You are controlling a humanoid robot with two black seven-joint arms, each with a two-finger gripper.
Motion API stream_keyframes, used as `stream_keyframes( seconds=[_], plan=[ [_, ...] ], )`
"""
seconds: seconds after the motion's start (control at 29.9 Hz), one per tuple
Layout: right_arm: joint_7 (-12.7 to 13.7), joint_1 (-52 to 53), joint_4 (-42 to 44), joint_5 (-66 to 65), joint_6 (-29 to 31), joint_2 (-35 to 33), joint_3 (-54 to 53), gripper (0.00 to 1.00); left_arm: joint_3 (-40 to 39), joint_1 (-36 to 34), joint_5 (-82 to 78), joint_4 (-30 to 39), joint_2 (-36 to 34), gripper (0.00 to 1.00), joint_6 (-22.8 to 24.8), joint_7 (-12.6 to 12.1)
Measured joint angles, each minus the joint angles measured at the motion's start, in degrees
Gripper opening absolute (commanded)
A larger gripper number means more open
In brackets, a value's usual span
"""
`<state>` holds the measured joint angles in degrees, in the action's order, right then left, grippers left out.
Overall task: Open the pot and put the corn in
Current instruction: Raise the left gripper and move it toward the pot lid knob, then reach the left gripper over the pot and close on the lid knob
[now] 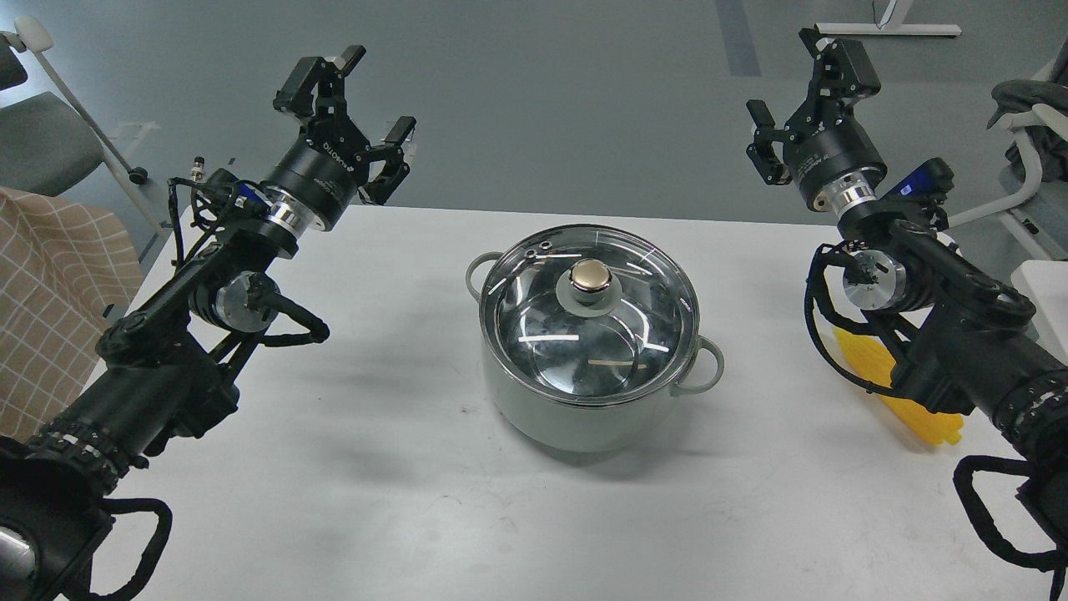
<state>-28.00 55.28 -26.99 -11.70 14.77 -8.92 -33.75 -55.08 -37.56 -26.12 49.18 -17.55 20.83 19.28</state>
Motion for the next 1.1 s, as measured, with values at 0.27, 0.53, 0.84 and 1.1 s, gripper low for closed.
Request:
stream_keyframes(
  seconds=[0.27,0.53,0.84,1.1],
  plan=[
    [0.0,-0.06,0.06,0.01,0.0,-0.19,-0.01,1.0,0.09,-2.26,0.19,-2.02,0.07,0.98,-9.88,0.22],
    [0.0,-0.02,-0.18,0.01,0.0,-0.42,-0.01,1.0,-0.17,-1.62,0.67,-1.78,-0.02,0.98,-5.42,1.54],
    [0.0,-0.37,-0.75,-0.02,0.0,-3.04,0.0,1.0,0.77,-3.63,-6.8,2.01,-2.85,0.98,-3.17,2.6],
    [0.0,-2.63,-3.42,-0.08,0.0,-7.15,0.1,1.0,0.89,-5.38,-21.2,14.87,-6.78,0.98,-2.93,2.65]
  ],
)
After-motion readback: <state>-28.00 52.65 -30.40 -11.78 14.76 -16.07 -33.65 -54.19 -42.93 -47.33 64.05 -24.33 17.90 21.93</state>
